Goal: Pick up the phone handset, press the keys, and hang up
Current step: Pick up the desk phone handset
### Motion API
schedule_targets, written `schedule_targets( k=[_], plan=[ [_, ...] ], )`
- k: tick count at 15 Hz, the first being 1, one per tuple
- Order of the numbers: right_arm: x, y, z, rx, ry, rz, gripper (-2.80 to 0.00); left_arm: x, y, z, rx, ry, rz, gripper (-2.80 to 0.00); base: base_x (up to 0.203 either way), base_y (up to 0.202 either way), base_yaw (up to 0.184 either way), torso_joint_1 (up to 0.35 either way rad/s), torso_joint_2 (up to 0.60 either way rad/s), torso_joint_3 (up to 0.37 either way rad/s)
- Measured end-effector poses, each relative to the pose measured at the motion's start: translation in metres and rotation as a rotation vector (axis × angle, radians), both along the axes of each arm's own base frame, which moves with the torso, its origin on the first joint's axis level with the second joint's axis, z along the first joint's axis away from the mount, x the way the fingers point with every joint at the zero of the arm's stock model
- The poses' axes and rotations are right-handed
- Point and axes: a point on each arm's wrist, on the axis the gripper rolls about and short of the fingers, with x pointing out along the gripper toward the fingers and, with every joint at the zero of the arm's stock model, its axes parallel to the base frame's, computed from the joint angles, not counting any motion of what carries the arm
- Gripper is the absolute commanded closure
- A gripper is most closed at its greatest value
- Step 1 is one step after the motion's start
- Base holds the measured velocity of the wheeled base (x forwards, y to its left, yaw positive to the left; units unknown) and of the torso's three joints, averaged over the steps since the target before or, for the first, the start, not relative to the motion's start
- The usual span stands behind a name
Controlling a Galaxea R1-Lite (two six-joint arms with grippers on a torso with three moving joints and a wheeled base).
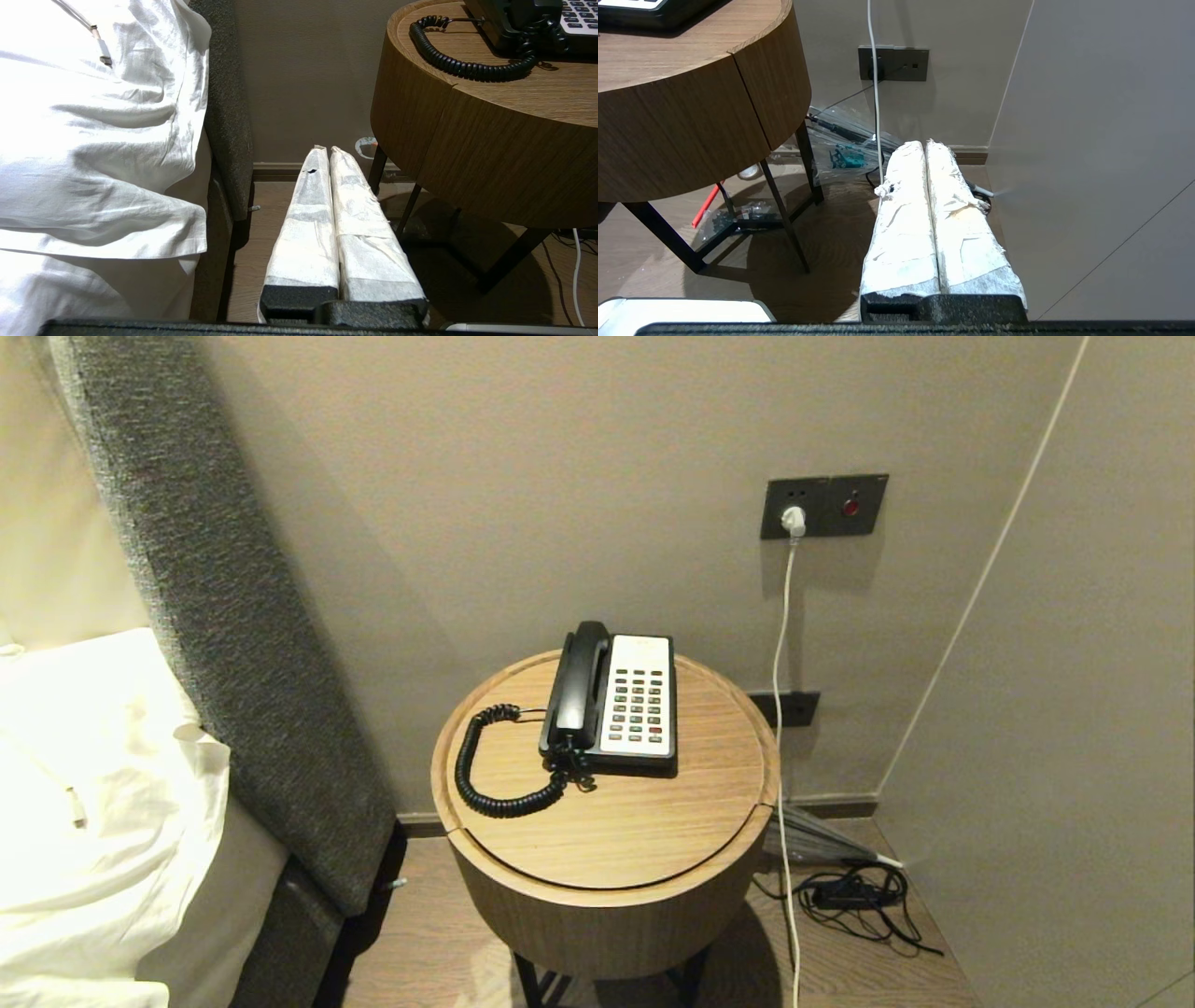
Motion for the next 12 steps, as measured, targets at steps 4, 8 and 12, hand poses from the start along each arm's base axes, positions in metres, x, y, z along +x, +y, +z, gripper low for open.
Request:
schedule_targets(
  k=[4, 8, 12],
  plan=[
    [0.0000, 0.0000, 0.0001, 0.001, -0.001, -0.002, 0.00, 0.0000, 0.0000, 0.0001, -0.002, -0.001, 0.000, 0.00, 0.000, 0.000, 0.000, 0.000, 0.00, 0.000],
    [0.0000, 0.0000, 0.0002, 0.001, -0.002, -0.002, 0.00, 0.0001, 0.0000, 0.0004, -0.004, -0.003, 0.000, 0.00, 0.000, 0.000, 0.000, 0.003, 0.00, -0.120],
    [0.0000, 0.0000, 0.0002, 0.001, -0.002, -0.002, 0.00, 0.0006, 0.0000, 0.0005, -0.005, 0.004, 0.000, 0.00, 0.000, 0.000, 0.000, 0.004, 0.00, -0.193]
  ],
)
